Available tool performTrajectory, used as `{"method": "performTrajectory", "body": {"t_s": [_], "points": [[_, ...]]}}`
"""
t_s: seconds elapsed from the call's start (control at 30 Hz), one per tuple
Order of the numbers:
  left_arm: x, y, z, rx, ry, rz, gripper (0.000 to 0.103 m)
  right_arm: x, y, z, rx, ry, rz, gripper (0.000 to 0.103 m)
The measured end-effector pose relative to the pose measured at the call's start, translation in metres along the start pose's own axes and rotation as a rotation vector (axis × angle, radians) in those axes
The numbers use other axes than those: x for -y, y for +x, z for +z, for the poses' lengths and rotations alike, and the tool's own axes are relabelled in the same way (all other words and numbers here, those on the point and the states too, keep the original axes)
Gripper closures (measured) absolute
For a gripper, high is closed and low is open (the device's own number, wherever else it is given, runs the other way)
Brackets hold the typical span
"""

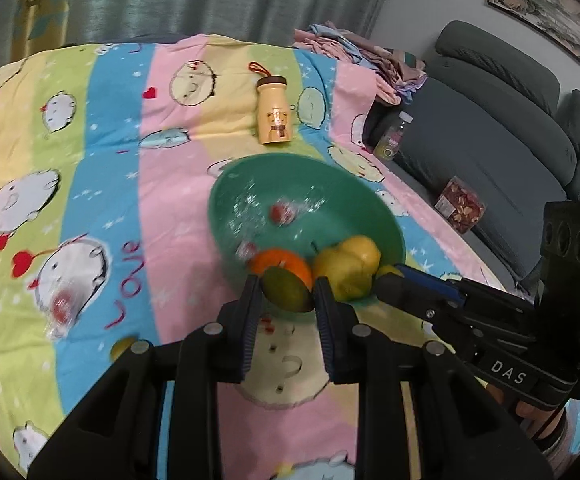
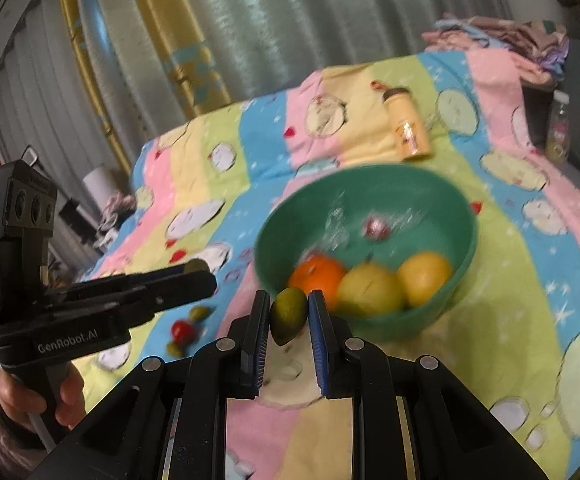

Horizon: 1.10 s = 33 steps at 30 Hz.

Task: Organize fruits
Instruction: 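Carry both green olives into the green basin and open both tools, then move the left tool to a wrapped red candy while the right tool approaches the cherry tomato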

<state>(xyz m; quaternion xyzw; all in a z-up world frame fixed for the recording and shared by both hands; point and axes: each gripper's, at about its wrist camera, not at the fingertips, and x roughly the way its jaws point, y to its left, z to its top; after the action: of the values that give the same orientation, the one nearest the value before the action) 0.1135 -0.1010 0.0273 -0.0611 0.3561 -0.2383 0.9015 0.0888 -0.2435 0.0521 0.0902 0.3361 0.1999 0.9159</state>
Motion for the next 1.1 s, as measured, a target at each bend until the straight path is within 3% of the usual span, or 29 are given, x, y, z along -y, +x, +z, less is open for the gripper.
{"method": "performTrajectory", "body": {"t_s": [0.4,0.43,0.53,0.6,0.77,1.1], "points": [[0.013,0.054,0.025,-0.053,0.053,0.039,0.076,0.038,0.031,0.023,0.002,0.034,-0.087,0.081],[0.012,0.056,0.026,-0.049,0.056,0.051,0.072,0.041,0.033,0.024,0.002,0.051,-0.085,0.081],[0.007,0.054,0.027,-0.042,0.047,0.067,0.043,0.05,0.032,0.024,0.012,0.095,-0.077,0.069],[0.001,0.047,0.027,-0.031,0.038,0.073,0.039,0.053,0.026,0.023,0.03,0.114,-0.069,0.06],[-0.026,0.014,0.026,0.013,-0.025,0.091,0.027,0.064,0.005,0.018,0.057,0.174,-0.064,0.059],[-0.092,-0.072,-0.006,0.102,-0.202,0.197,0.021,0.068,-0.031,-0.005,0.055,0.218,-0.086,0.059]]}}
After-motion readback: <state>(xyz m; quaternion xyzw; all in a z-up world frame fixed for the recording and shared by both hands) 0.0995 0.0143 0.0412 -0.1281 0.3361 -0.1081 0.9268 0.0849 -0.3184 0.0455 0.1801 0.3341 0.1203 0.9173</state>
